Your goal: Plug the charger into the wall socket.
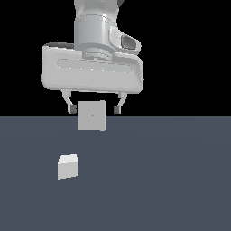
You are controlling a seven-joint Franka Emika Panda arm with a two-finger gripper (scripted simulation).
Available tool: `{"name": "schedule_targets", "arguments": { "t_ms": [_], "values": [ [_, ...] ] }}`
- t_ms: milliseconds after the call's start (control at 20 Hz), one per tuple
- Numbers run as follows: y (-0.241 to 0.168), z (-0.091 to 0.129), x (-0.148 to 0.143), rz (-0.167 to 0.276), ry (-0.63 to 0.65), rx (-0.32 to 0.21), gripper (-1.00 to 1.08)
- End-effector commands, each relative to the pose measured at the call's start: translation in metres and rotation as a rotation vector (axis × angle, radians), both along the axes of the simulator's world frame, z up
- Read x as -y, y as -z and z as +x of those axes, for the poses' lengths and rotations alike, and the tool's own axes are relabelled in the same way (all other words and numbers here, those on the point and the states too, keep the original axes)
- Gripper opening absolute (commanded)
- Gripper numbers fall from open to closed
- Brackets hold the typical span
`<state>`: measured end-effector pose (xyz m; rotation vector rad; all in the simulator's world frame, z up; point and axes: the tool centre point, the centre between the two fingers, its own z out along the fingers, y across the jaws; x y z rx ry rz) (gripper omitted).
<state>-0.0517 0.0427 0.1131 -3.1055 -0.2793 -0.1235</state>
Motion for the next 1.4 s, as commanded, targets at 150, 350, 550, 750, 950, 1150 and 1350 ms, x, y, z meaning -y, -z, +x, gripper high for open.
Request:
{"name": "schedule_targets", "arguments": {
  "t_ms": [150,350,550,750,950,1150,1350],
  "values": [
    [0.022,-0.021,-0.020,0.004,-0.079,0.038,1.00],
    [0.034,-0.032,-0.030,0.007,-0.120,0.057,1.00],
    [0.043,-0.039,-0.036,0.008,-0.149,0.071,1.00],
    [0.049,-0.043,-0.040,0.009,-0.166,0.079,1.00],
    [0.051,-0.044,-0.041,0.008,-0.171,0.081,1.00],
    [0.053,-0.044,-0.041,0.008,-0.170,0.080,1.00],
    [0.063,-0.045,-0.041,0.008,-0.170,0.080,1.00]
  ]
}}
